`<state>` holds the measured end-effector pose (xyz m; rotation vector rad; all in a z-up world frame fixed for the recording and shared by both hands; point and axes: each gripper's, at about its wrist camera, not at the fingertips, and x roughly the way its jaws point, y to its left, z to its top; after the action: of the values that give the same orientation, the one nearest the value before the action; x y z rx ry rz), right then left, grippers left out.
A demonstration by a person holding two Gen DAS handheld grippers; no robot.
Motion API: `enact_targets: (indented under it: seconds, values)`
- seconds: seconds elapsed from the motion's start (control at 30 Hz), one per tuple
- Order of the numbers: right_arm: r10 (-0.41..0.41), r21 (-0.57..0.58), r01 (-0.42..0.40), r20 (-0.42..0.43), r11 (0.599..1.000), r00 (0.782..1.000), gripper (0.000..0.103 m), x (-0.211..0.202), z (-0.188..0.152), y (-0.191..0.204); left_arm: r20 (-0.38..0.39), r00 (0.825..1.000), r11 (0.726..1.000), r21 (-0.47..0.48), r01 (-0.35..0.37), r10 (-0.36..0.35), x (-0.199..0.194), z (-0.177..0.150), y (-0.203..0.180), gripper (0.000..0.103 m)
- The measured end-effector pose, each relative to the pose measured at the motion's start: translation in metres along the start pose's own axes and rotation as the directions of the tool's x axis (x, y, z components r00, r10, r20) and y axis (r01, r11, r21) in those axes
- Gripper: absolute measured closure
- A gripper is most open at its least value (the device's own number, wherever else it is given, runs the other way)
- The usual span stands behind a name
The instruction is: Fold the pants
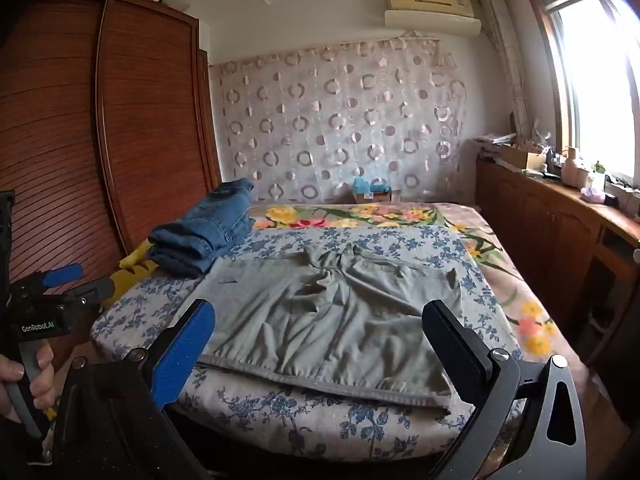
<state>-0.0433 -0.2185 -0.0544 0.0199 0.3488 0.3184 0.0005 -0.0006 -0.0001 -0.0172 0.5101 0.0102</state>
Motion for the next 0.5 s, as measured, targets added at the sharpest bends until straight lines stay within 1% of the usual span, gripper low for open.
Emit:
enact_targets:
  seconds: [0.03,0.23,0.27,0.43,0.5]
  values:
    - [-0.002,0.001,0.002,0.001,1.0,1.0,0.0,-0.0001,0.0004,-0.0003,0.01,1.0,1.0,-0.016,0.002,-0.002,-0.0006,-0.0003,0.0009,0.0]
    - [0.006,-0.002,-0.006,0.011,1.0,1.0,0.0,-0.0012,-0.0006,-0.0003,0.014,1.0,1.0,-0.02,-0.003,0.003,-0.0011,0.0007,0.0054,0.0]
    - [0.009,-0.001,-0.009,0.011,1.0,1.0,0.0,-0.0009,-0.0006,0.0006,0.016,1.0,1.0,-0.002,0.004,-0.004,-0.0035,0.0023,0.0004,0.0]
    - [0.003,0.009,-0.004,0.018,1.0,1.0,0.0,-0.0072,0.0001,0.0037,0.019,1.0,1.0,-0.006,0.01,-0.01,-0.0029,0.0048,0.0042,0.0]
    - [0.004,0.017,-0.004,0.017,1.0,1.0,0.0,-0.005,0.0004,0.0011,0.022,1.0,1.0,0.002,0.007,-0.007,-0.0092,0.005,-0.0018,0.0]
